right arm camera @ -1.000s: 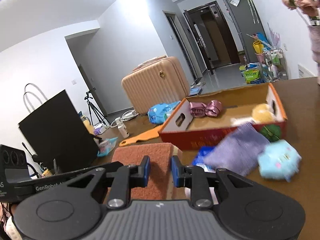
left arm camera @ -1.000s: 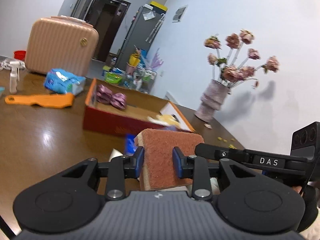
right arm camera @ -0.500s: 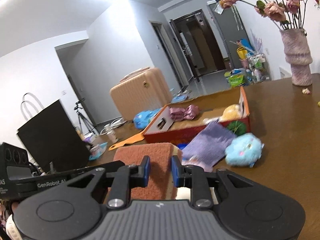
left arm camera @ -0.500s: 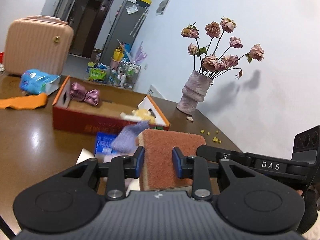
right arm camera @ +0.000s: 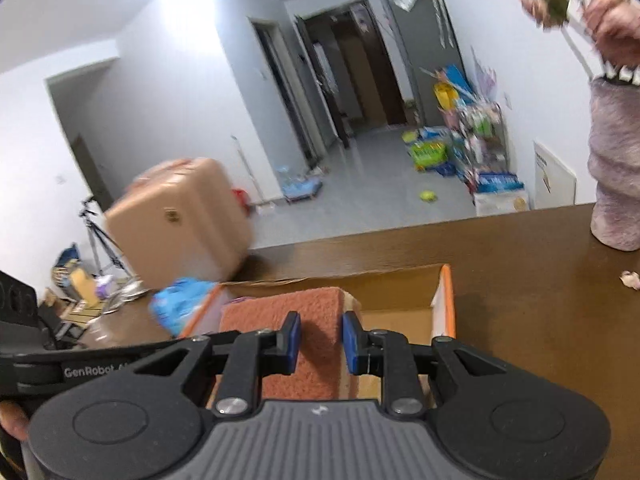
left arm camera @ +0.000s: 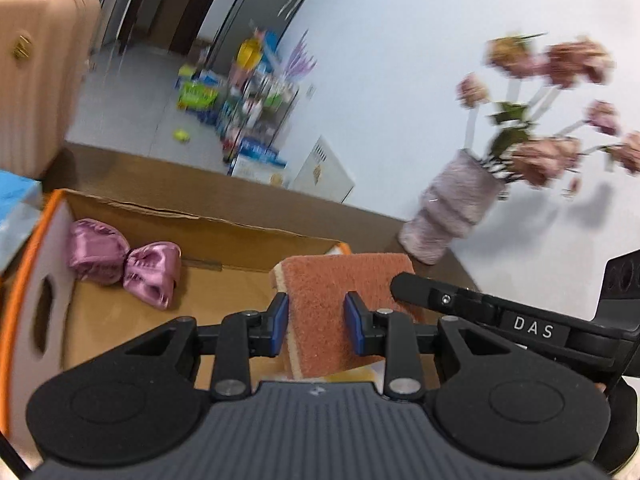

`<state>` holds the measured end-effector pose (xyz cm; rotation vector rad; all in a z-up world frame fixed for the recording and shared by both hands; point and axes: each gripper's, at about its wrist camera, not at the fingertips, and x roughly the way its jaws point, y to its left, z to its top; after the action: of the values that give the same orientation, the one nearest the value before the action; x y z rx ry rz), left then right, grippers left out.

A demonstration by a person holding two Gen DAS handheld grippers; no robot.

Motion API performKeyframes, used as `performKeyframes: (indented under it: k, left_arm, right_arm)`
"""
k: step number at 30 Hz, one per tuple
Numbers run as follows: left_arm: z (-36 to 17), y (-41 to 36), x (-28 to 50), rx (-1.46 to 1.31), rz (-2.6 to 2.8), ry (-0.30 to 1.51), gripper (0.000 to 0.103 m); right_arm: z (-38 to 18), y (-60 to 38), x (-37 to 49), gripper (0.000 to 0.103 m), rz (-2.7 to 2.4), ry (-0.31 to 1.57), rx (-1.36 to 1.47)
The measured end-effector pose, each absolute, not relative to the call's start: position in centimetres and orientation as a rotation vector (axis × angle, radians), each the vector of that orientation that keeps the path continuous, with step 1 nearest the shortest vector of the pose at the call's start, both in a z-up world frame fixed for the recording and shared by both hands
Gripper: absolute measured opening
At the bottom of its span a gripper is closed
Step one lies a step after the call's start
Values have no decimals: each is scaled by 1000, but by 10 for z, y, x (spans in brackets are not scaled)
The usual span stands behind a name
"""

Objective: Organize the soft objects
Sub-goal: 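Lower the brown sponge block into the cardboard box and open the tools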

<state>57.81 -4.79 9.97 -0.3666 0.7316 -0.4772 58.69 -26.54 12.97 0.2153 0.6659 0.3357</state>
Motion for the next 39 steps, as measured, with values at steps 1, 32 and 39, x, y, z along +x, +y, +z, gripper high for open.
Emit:
performKeyframes:
  k: [1,32,39]
  left_arm:
    - [91,-52,598,-362,-470,751,30]
    - [147,-46,557,-28,-297,700,50]
    - [199,-38,462,66,-281,590,62]
  right_arm:
    - [122,-267,605,22,323,675,216]
    - [173,-229,593,46,253,694,-110]
    - [230,-234,505,55,283,608,-118]
